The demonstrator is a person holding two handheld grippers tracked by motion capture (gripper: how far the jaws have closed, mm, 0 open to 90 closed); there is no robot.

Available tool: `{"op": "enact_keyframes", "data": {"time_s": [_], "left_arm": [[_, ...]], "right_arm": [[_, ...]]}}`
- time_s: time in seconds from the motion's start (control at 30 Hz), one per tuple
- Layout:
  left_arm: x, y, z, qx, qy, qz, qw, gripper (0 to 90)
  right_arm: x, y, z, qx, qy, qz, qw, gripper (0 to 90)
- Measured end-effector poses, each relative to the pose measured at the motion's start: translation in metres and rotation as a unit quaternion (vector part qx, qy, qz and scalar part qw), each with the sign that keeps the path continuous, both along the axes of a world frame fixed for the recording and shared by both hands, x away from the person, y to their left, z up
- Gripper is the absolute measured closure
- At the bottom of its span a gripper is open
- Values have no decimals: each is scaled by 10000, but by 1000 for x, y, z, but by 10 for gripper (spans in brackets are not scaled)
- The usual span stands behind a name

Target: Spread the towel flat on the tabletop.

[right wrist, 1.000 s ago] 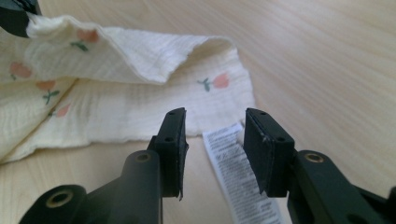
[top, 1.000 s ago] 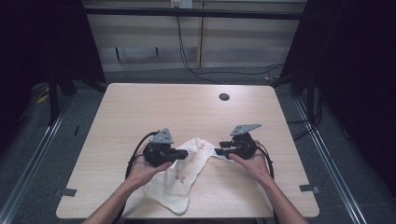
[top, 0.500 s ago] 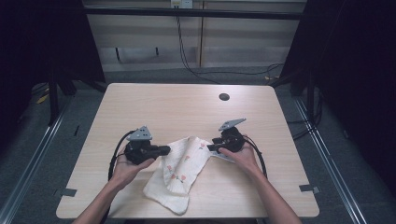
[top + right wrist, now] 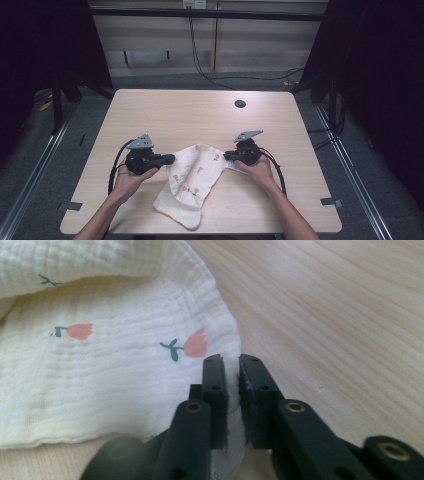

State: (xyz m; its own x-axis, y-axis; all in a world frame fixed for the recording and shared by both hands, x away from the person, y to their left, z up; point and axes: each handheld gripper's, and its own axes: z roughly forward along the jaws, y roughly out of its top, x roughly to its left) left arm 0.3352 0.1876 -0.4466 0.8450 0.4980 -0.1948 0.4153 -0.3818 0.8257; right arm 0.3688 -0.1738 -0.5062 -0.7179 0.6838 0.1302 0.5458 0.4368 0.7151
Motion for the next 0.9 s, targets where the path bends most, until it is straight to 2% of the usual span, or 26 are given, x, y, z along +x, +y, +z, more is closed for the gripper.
{"op": "enact_keyframes", "data": {"time_s": [0.07,0.13,0.17,0.2,0.23,0.27,0.37,0.47,0.53,0.7,0.9], "left_arm": [[0,1,0,9,8,36,10000,872],[1,-1,-1,10,55,109,9999,875],[1,-2,-1,10,52,112,9999,876],[2,-3,0,-3,43,64,10000,876],[2,-3,0,-17,26,51,10000,875],[1,-2,1,-7,14,34,10000,875],[2,2,3,-66,32,88,9999,877],[2,7,4,-124,39,140,9998,878],[1,7,5,-77,-2,142,9999,878],[-2,9,15,-270,-89,112,9995,877],[-3,15,28,-369,-304,150,9987,878]], "right_arm": [[-1,2,-1,93,37,-46,9999,863],[-3,5,1,-3,51,23,10000,872],[-3,6,2,50,83,46,9999,874],[-3,6,2,125,113,51,9998,875],[-3,4,4,340,156,23,9993,875],[-3,3,6,432,152,12,9989,875],[-5,-4,20,758,59,-20,9971,877],[-9,-10,31,910,-57,-9,9958,878],[-11,-15,39,1047,-126,-47,9944,879],[-15,-24,57,1152,-282,-108,9929,879],[-23,-32,77,1302,-499,-61,9902,880]]}}
